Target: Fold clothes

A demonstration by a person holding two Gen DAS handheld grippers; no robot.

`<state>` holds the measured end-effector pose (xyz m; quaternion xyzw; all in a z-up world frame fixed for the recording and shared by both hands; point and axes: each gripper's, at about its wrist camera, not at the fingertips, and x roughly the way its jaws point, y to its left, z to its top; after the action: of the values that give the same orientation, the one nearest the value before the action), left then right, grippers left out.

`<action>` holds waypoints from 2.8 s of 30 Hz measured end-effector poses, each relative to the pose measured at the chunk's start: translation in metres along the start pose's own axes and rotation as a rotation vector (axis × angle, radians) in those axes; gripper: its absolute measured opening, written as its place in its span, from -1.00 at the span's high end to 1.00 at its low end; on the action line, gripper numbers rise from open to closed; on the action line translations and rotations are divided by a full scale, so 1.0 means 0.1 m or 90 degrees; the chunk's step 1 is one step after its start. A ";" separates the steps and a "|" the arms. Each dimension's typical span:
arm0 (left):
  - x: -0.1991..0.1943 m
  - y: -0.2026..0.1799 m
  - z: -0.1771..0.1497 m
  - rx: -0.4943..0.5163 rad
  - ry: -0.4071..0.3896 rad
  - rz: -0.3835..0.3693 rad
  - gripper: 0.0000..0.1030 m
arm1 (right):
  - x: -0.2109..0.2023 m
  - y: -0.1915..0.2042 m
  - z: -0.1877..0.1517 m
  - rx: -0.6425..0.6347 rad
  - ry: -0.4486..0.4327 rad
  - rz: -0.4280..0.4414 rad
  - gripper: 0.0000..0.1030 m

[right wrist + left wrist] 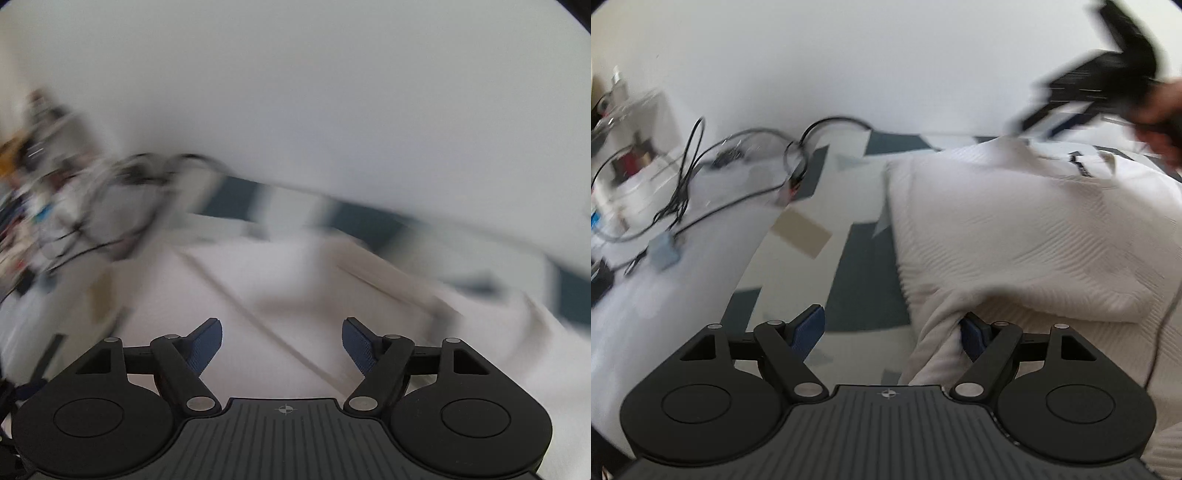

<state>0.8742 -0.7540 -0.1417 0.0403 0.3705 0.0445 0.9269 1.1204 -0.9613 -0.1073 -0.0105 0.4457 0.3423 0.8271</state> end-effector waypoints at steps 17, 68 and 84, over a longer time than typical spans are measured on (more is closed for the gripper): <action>0.02 -0.07 -0.20 0.014 -0.006 -0.036 0.65 | 1.39 0.53 0.67 -0.044 0.158 0.121 0.65; 0.25 -0.84 0.23 0.135 0.057 -0.101 -0.77 | 0.34 -0.56 -0.40 0.181 -0.084 -0.051 0.94; 0.08 -1.22 0.69 0.141 0.041 -0.108 -0.82 | -0.75 -0.96 -0.93 0.189 -0.211 -0.159 -0.39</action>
<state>0.9341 -0.8776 -0.1106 0.1092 0.4051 -0.0737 0.9047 1.0803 -1.1064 -0.1355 0.1122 0.3443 0.1652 0.9174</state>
